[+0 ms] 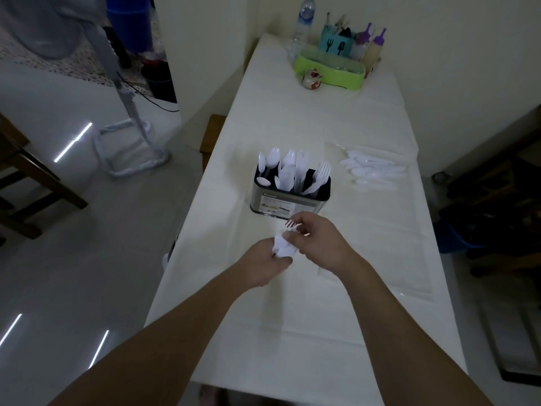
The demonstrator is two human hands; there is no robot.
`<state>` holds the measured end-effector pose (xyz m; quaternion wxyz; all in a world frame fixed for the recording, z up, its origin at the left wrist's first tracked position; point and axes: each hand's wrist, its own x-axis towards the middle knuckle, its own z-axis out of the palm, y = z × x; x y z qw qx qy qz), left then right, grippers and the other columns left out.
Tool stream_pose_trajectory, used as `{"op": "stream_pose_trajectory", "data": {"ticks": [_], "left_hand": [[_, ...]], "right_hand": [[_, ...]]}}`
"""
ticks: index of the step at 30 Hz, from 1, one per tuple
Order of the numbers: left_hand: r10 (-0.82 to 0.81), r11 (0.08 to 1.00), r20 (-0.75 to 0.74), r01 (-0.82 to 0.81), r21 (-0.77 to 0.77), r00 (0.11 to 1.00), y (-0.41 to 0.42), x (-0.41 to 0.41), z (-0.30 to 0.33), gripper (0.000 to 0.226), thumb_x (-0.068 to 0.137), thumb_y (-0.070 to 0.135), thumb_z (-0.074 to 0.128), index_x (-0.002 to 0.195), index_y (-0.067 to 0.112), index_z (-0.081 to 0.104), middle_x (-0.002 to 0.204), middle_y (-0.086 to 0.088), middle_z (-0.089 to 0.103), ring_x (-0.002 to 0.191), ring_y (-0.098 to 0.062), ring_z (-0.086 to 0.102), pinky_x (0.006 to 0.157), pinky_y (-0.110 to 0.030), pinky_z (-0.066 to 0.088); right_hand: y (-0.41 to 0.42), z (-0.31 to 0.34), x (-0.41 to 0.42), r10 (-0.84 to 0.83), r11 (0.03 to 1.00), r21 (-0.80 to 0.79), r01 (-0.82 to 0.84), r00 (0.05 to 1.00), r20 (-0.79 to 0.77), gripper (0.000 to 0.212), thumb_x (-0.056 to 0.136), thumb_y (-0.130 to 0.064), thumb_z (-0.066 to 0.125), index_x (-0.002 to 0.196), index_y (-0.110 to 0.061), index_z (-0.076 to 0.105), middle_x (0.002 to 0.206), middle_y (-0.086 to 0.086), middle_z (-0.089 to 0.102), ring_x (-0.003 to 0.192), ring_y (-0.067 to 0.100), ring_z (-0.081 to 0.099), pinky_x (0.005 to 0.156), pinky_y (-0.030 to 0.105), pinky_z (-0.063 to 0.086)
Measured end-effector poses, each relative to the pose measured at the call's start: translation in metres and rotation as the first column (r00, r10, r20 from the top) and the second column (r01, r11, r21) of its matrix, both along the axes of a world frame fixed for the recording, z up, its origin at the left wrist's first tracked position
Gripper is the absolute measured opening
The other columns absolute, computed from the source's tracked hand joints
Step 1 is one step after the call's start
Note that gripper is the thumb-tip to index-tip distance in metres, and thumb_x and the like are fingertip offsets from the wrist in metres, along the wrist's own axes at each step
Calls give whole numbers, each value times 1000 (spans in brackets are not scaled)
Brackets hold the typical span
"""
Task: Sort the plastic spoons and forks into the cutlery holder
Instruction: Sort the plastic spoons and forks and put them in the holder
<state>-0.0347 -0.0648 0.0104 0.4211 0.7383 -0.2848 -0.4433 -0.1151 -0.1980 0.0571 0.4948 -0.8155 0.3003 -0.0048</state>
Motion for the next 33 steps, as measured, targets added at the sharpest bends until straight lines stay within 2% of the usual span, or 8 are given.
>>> {"op": "stream_pose_trajectory", "data": {"ticks": [5,12,16,19,22,27,29,33], "left_hand": [[-43,996,167,55,-65,985,-13,0,-2,13,90,13,53,91,26,52,80,4,58,74,-16,56,63,-26,42],[-23,1000,319,21,10,947,-36,0,8,15,89,39,57,82,25,55,81,4,62,78,-19,61,66,-30,47],[-100,993,165,108,-44,981,-45,0,20,9,90,38,59,86,34,65,89,5,69,87,-17,66,77,-31,52],[-126,987,122,137,-87,985,-53,-1,20,11,86,39,60,88,32,68,91,6,72,89,-12,67,83,-34,54],[-74,996,259,86,-37,963,-67,-3,22,28,80,49,55,87,23,66,84,3,70,80,-16,66,77,-43,56],[18,998,491,12,-59,871,-89,-9,26,19,88,37,56,81,21,49,72,4,58,70,-22,58,64,-36,49],[70,995,556,-22,-94,828,-98,-13,28,19,90,33,57,82,19,48,71,2,56,70,-25,57,61,-35,45],[143,986,629,-58,-154,764,-115,-19,33,21,92,34,57,87,15,49,76,-6,64,70,-31,60,57,-36,45]], "right_hand": [[-8,16,-3,-4,1000,14,5,999,-36,9,87,-26,69,87,-21,61,73,-1,67,55,19,68,47,26,43],[-21,29,-13,-86,995,-52,87,996,25,23,89,-20,66,110,-28,62,80,0,63,50,16,65,44,23,45],[-35,39,-22,12,999,41,-12,1000,6,24,83,-10,72,101,-21,62,85,4,67,58,17,67,51,27,51],[-45,43,-26,27,999,18,-27,1000,-5,16,82,-8,71,89,-20,62,75,8,70,58,18,67,50,28,51],[-52,44,-29,-28,998,-58,29,1000,8,14,84,-8,67,83,-19,60,67,4,70,55,16,66,49,26,49],[-71,48,-28,-163,985,62,159,985,54,7,89,-19,67,85,-17,62,77,12,70,62,25,71,58,34,58],[-79,49,-26,-221,975,0,221,974,40,3,89,-16,64,88,-18,63,77,15,71,61,24,71,59,33,59],[-91,54,-19,-309,946,-88,313,949,59,21,87,-7,55,102,-20,62,82,13,72,57,16,70,52,24,55]]}}
